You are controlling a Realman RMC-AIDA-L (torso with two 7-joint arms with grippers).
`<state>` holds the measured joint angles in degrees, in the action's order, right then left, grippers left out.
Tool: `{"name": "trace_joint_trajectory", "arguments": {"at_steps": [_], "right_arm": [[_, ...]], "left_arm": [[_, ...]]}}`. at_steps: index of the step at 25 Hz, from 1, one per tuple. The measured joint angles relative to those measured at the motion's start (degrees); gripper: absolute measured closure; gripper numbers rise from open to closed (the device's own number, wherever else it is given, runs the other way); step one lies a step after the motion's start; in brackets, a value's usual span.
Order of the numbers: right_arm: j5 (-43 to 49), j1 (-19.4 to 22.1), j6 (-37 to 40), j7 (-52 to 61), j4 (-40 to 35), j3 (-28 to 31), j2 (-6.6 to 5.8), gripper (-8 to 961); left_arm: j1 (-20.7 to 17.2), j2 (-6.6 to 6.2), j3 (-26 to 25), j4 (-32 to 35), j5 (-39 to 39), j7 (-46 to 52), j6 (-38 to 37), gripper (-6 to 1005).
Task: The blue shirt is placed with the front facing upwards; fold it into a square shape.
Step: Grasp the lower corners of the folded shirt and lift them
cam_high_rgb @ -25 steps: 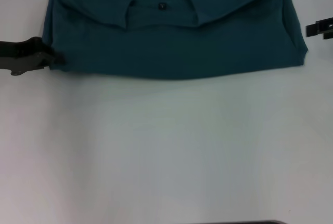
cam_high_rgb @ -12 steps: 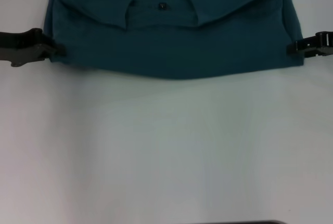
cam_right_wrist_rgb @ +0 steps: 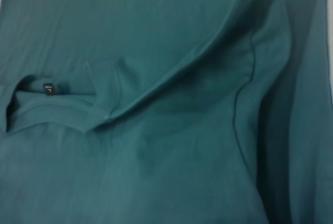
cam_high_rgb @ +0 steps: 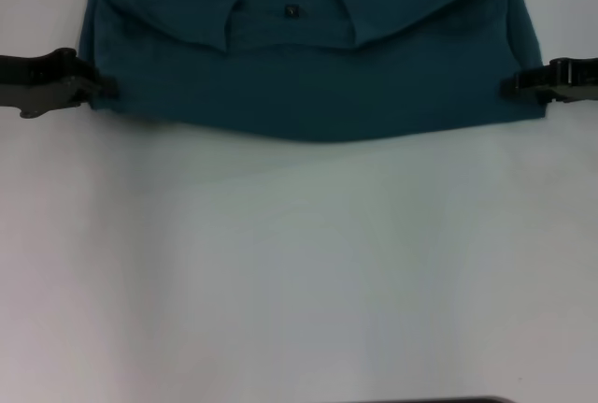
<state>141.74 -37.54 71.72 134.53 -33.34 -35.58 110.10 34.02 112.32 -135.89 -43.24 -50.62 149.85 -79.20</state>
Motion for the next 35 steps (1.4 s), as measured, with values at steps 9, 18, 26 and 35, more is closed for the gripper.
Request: {"name": "trace_joint_trajectory", "arguments": {"at_steps": [9, 18, 26, 35], "right_arm": [[-0.1, -0.5, -1.1, -0.2, 1.0, -0.2, 0.46, 410], [-0.2, -1.6, 1.4, -0.5, 1.9, 0.4, 0.47, 422], [-0.4, -0.9, 1.9, 0.1, 1.3, 0.8, -0.21, 432], [-0.2, -0.9, 2.1, 0.2, 1.2, -0.1, -0.33, 679]], "left_arm": [[0.0, 0.13, -0.1, 0.0, -0.1, 0.0, 0.3, 939], [0.3, 0.19, -0.2, 0.0, -0.1, 0.0, 0.4, 939], [0.4, 0.27, -0.8, 0.0, -0.1, 0.0, 0.4, 939], [0.5, 0.21, -0.9, 0.0, -0.1, 0.0, 0.5, 939]]}}
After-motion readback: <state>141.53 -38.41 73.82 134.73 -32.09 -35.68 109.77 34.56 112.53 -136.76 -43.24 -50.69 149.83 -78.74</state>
